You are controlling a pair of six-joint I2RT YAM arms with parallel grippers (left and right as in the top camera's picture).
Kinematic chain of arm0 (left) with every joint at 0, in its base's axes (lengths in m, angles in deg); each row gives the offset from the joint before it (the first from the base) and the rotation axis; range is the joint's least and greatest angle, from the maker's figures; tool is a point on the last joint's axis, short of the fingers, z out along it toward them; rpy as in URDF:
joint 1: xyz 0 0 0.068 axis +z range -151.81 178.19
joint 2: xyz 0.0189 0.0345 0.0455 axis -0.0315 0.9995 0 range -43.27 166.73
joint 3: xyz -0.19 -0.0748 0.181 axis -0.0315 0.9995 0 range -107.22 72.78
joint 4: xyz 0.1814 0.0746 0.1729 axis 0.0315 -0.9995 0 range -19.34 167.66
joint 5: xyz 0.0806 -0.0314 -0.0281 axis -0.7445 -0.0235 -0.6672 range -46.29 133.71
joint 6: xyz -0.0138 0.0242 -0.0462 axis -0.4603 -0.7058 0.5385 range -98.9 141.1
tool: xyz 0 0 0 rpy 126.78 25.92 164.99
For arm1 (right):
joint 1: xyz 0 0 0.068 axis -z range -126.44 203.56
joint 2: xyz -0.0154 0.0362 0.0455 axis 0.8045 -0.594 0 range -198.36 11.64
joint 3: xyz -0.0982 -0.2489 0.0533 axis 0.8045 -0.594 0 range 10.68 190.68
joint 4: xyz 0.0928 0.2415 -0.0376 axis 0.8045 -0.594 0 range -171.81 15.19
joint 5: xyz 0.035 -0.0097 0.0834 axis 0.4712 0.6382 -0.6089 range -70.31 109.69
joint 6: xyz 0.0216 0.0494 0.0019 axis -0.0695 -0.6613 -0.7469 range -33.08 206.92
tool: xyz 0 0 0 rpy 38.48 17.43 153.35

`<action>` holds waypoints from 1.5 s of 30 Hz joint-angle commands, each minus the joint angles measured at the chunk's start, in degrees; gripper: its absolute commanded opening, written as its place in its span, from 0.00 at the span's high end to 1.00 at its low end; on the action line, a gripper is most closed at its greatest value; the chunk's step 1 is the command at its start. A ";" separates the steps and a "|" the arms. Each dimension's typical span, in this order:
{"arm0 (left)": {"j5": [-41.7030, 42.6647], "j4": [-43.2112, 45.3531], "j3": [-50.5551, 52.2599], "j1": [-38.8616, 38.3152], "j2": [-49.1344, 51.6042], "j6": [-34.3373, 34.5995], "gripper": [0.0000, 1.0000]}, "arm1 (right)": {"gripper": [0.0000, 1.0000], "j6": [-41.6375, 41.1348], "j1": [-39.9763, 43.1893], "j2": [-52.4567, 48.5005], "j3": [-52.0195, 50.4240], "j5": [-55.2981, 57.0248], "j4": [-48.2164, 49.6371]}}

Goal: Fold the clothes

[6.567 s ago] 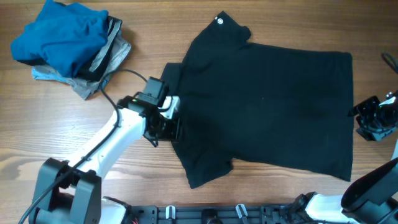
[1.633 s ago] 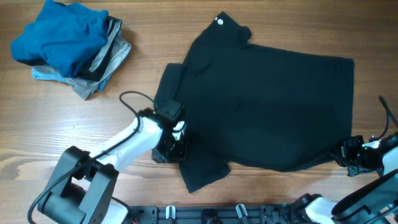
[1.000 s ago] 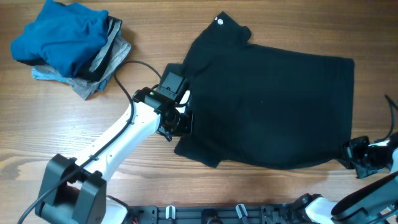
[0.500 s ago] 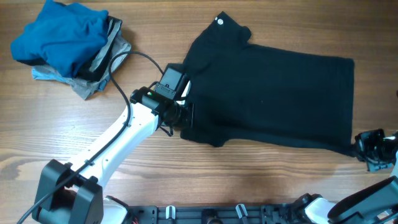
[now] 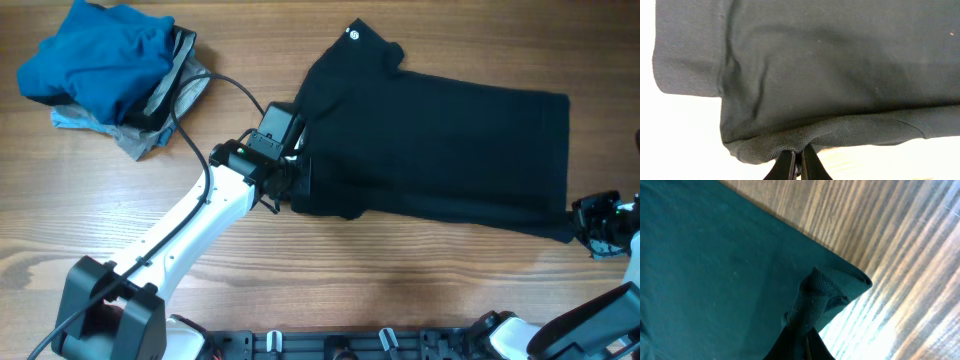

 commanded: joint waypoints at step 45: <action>5.88 2.05 7.28 0.11 3.13 -12.41 0.27 | 0.57 8.76 -9.94 1.01 0.70 -7.61 -4.09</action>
